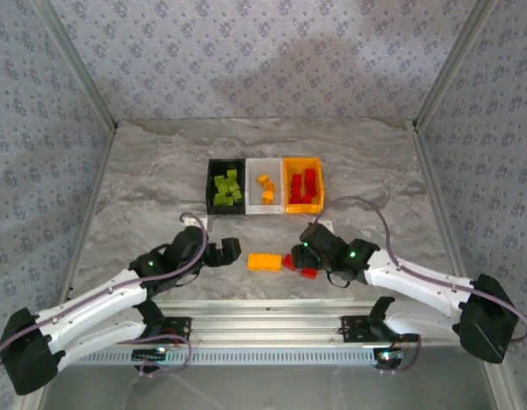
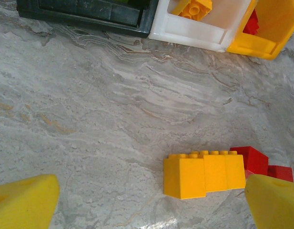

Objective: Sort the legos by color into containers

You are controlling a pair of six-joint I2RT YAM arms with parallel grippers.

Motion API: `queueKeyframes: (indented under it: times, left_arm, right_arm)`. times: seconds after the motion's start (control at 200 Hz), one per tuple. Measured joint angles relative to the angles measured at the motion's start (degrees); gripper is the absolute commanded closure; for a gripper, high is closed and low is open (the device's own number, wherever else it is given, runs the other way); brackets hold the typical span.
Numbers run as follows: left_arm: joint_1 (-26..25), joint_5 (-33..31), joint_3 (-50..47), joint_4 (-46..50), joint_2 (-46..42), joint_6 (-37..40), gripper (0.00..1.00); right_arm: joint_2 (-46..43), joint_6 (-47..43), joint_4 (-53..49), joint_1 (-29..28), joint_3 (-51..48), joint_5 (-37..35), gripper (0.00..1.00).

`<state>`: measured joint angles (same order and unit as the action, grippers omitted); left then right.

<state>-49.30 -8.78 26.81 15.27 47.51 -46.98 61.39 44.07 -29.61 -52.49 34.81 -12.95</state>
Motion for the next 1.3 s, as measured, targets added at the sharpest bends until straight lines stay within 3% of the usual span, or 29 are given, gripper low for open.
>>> queueKeyframes:
  times: [0.375,0.56,0.72,0.86,1.104,1.299]
  left_arm:
    - [0.00,0.02,0.00,-0.55,0.61,-0.17,0.00]
    - [0.00,0.04,0.00,-0.55,0.61,-0.20,0.00]
    - [0.00,0.50,0.00,-0.59,0.61,-0.11,0.00]
    - [0.00,0.63,0.00,-0.55,0.61,0.15,0.00]
    - [0.00,0.63,0.00,-0.70,0.98,1.07,0.00]
    - [0.00,0.68,0.00,-1.03,2.80,1.11,0.00]
  right_arm:
    - [5.44,4.61,2.16,-2.58,-2.69,1.42,0.23]
    - [8.81,5.27,1.90,-2.51,-2.69,1.33,0.39]
    - [8.90,5.62,1.49,-2.51,-2.58,1.29,0.60]
    - [7.67,4.74,-0.20,-1.77,-1.81,1.27,0.68]
    - [5.38,-2.51,-3.17,7.52,10.91,1.18,0.68]
    - [18.34,-8.96,1.77,17.29,25.46,1.22,0.67]
